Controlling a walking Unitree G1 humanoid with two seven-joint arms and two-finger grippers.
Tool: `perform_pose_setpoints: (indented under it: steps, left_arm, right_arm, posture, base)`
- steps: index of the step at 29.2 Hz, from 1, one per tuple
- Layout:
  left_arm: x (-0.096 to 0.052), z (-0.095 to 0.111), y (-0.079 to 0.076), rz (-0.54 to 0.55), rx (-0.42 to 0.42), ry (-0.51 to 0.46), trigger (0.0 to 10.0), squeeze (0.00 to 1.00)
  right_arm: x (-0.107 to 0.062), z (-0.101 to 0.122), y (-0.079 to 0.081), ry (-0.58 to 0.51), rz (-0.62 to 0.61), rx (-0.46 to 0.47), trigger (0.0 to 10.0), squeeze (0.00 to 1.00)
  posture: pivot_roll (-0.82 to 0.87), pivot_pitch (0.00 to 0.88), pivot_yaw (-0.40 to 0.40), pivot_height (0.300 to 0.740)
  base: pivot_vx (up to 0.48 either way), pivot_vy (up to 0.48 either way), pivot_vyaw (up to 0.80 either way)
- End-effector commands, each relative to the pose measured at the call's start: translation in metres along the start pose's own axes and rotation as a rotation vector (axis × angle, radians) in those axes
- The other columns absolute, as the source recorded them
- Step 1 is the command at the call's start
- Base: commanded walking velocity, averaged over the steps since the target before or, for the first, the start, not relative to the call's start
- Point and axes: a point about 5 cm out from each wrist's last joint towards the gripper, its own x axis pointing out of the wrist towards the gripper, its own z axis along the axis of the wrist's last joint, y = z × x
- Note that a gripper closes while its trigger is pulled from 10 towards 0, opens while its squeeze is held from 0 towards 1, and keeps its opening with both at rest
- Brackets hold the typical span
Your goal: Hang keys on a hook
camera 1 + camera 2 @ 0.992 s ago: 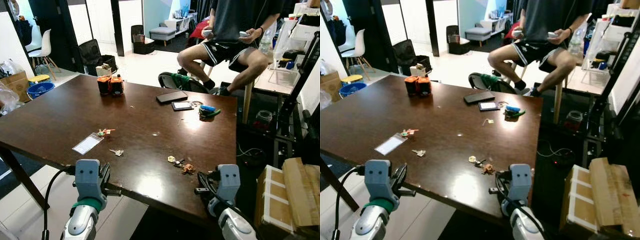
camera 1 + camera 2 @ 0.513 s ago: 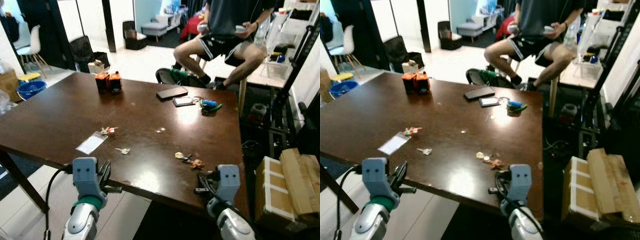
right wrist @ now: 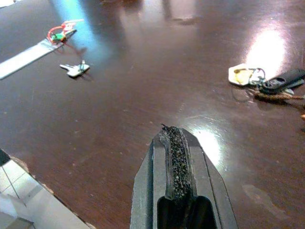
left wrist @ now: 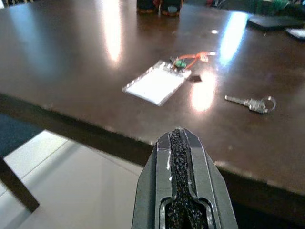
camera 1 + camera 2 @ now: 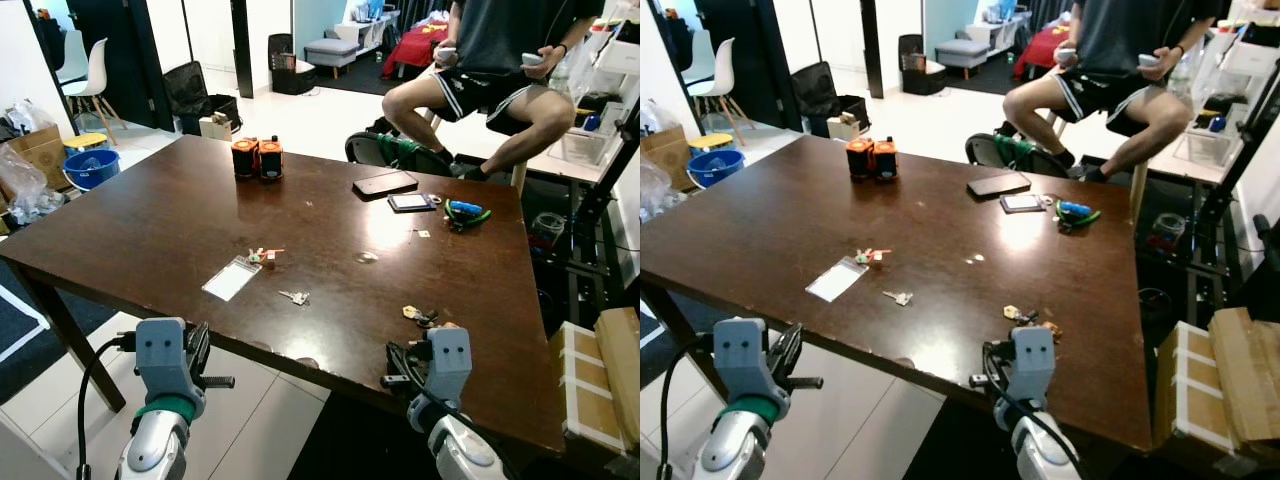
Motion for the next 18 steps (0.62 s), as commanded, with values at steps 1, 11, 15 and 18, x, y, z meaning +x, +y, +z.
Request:
perform_pose_setpoints:
  steps: [1, 11, 15, 18]
  left_arm:
    - [-0.0069, -0.0026, 0.0101, 0.039, -0.01, 0.015, 10.0, 0.0]
    - [-0.013, -0.0053, 0.0111, 0.053, 0.033, 0.025, 10.0, 0.0]
    - [-0.013, -0.005, 0.0101, 0.048, 0.027, 0.023, 10.0, 0.0]
    - [-0.0125, -0.0038, 0.0078, 0.019, 0.023, 0.026, 10.0, 0.0]
  right_arm:
    - [-0.0039, -0.0099, 0.0007, 0.03, -0.011, 0.02, 10.0, 0.0]
    - [-0.0018, -0.0111, 0.0037, 0.035, -0.003, 0.024, 10.0, 0.0]
    - [-0.0022, -0.0106, 0.003, 0.033, -0.008, 0.024, 10.0, 0.0]
    - [-0.0033, -0.0111, 0.0029, 0.033, -0.01, 0.025, 10.0, 0.0]
  posture:
    - [-0.08, 0.0, 0.116, 0.74]
    - [-0.07, 0.0, 0.105, 0.74]
    - [-0.07, 0.0, 0.114, 0.74]
    - [-0.07, 0.0, 0.118, 0.74]
  base:
    - [0.0, 0.0, 0.0]
    - [0.0, -0.301, 0.0]
    - [0.0, -0.48, 0.0]
    - [0.0, 0.0, 0.0]
